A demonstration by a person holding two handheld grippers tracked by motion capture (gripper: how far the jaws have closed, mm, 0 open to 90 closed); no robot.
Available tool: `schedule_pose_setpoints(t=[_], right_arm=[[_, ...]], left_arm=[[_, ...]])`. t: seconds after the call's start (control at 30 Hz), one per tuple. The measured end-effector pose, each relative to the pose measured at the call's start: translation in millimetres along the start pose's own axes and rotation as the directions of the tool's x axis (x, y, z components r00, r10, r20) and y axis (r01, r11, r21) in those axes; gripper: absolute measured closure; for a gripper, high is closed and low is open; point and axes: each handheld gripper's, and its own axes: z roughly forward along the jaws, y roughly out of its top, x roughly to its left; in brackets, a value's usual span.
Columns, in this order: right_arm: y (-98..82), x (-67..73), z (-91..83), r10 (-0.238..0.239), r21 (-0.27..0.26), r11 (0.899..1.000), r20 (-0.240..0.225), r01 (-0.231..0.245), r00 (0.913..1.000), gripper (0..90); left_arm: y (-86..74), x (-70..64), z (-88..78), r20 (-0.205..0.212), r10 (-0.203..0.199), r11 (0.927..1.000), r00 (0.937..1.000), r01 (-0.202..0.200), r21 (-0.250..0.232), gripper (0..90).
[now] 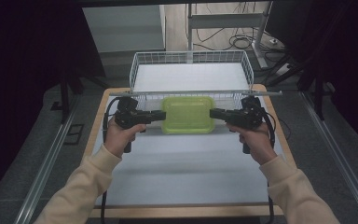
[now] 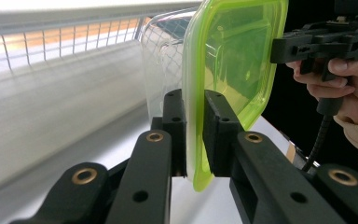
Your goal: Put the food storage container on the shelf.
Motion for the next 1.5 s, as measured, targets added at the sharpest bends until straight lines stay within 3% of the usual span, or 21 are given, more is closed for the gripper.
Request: schedule_pose_setpoints(t=[0.33, 0.67, 1.13, 1.5], right_arm=[[28.0, -2.5, -1.3, -0.007, -0.037, 0.999, -0.019, 0.007, 0.9998, 81.0], [60.0, -10.5, 0.6, -0.007, -0.048, 0.999, -0.008, 0.007, 0.9999, 81.0], [103.2, -31.9, 17.1, 0.016, -0.056, 0.998, 0.015, -0.015, 0.9998, 80.9], [113.3, -58.9, 37.6, 0.103, -0.021, 0.995, 0.055, -0.102, 0.9932, 80.2]], left_arm=[[33.2, -0.1, -6.5, 0.013, 0.013, 0.9999, 0.9998, -0.013, -0.009, 80.6], [66.9, 7.5, -3.4, 0.005, 0.019, 0.9996, 0.9998, -0.019, -0.019, 80.7], [109.4, 35.2, 8.5, -0.012, 0.001, 0.9998, 0.9999, -0.001, -0.017, 80.5], [113.5, 64.5, 35.4, -0.024, -0.071, 0.9975, 0.9972, 0.071, 0.001, 80.1]])
